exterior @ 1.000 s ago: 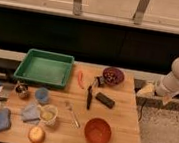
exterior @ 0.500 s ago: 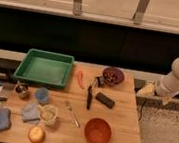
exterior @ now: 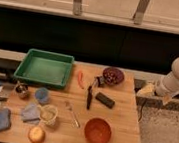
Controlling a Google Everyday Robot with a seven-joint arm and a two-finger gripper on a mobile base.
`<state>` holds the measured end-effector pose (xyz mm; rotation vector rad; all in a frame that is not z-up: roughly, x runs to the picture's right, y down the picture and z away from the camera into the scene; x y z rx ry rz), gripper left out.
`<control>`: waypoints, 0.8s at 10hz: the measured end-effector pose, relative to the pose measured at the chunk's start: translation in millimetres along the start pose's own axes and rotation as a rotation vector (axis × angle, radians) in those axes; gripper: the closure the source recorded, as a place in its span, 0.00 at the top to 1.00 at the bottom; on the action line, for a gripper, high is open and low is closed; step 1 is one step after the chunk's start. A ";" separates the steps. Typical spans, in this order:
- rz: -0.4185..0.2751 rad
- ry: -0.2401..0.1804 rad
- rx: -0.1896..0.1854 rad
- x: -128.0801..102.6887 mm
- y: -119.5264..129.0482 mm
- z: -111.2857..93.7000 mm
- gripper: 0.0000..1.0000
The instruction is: Place towel in tray
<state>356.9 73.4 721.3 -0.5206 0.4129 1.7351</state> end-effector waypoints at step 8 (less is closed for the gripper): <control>-0.251 -0.038 -0.019 -23.1 122.0 4.9 0.80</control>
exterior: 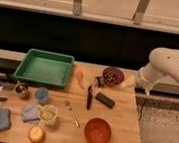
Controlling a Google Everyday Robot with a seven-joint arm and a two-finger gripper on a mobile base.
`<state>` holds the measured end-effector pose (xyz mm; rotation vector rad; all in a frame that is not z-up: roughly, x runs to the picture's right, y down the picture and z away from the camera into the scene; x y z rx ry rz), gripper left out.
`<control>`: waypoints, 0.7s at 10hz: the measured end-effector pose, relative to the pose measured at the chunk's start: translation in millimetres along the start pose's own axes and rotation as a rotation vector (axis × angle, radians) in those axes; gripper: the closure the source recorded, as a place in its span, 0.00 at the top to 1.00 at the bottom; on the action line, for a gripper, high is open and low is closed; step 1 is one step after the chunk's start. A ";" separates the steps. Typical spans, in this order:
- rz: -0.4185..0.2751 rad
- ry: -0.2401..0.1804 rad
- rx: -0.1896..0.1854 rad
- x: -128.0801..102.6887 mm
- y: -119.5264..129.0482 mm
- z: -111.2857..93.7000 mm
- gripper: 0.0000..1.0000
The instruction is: Place towel in tray
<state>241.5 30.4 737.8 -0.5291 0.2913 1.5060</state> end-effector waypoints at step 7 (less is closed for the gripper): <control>-0.154 -0.011 -0.027 -11.6 75.8 2.1 0.80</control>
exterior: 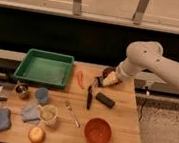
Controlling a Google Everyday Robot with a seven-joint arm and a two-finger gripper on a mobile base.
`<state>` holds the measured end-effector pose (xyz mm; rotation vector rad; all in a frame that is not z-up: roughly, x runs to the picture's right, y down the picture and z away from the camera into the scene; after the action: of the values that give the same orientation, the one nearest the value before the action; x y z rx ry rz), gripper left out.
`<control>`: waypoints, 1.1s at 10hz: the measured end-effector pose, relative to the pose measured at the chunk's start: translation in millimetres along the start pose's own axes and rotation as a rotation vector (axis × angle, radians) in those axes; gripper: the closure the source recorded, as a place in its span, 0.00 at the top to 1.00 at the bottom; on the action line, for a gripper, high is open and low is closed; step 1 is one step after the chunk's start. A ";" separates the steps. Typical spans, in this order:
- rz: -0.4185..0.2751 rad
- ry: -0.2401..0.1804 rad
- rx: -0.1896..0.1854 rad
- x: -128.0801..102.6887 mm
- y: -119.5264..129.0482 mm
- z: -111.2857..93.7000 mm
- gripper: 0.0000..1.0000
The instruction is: Place towel in tray
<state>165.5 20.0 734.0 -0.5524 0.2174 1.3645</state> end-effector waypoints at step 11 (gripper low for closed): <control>-0.291 0.046 -0.018 -19.9 129.7 45.6 0.80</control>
<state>28.8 38.5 750.0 -0.6060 0.1551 1.0730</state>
